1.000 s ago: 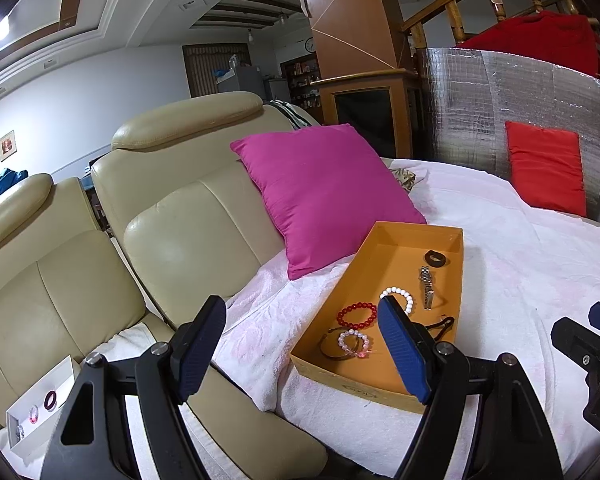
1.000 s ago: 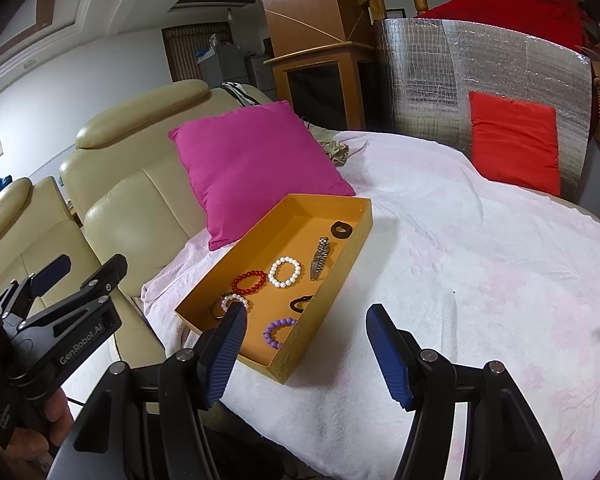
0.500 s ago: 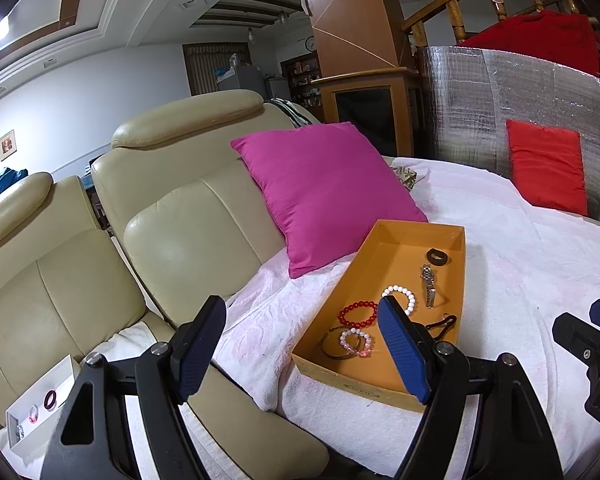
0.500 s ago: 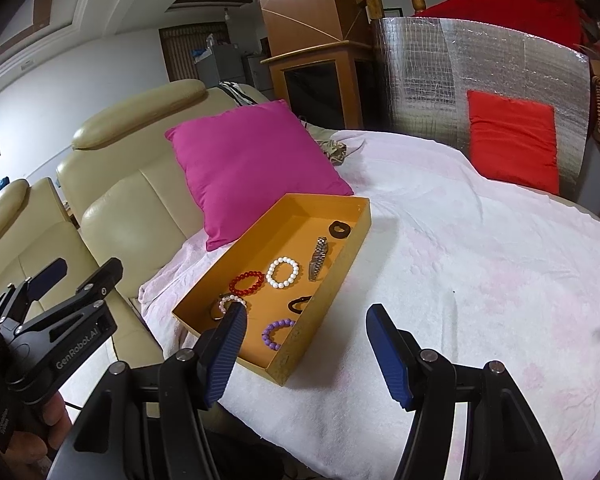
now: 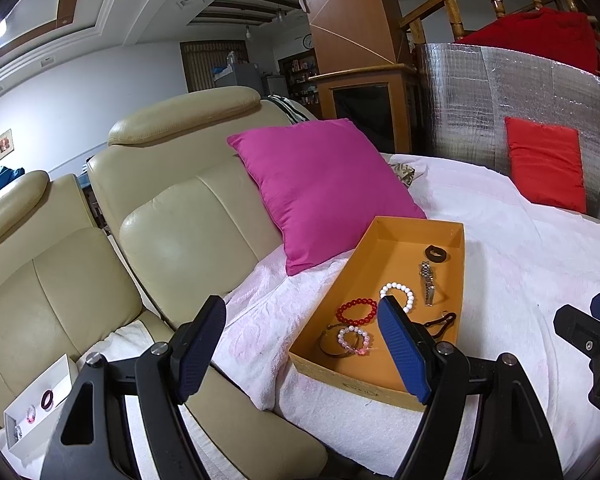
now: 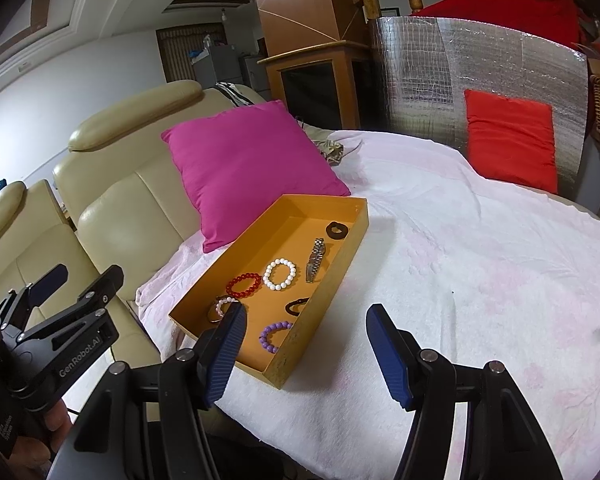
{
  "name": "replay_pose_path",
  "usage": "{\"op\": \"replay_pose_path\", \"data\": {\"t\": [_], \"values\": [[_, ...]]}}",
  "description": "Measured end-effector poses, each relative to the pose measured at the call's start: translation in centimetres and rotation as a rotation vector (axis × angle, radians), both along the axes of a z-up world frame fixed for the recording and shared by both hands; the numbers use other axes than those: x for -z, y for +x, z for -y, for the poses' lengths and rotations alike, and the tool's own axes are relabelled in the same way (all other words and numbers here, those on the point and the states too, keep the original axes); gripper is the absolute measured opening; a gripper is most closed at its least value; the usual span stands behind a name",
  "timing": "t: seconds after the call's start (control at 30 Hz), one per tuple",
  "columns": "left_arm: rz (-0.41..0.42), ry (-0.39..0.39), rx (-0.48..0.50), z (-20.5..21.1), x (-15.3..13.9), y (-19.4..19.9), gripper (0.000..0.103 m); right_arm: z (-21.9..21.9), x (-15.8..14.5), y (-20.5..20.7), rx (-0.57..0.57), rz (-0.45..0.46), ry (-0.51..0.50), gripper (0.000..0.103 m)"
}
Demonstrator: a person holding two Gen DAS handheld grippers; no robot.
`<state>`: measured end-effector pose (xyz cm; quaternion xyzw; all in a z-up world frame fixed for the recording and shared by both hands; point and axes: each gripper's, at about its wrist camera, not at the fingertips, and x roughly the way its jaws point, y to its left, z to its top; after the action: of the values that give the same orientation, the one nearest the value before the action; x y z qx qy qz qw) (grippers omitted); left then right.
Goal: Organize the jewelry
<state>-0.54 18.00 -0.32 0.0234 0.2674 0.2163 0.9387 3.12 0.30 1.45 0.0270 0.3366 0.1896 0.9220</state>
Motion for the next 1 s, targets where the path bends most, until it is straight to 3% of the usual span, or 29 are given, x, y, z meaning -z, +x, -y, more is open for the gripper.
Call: {"op": "replay_pose_path", "data": {"t": [0.73, 1.0], "values": [[-0.002, -0.01, 0.002, -0.8, 0.2, 0.8, 0.079, -1.0, 0.5, 1.5, 0.01, -0.01, -0.009, 0.066], [-0.006, 0.017, 0.017, 0.8, 0.0, 1.6, 0.079, 0.9, 0.7, 2.2, 0.034, -0.011, 0.015, 0.066]]}}
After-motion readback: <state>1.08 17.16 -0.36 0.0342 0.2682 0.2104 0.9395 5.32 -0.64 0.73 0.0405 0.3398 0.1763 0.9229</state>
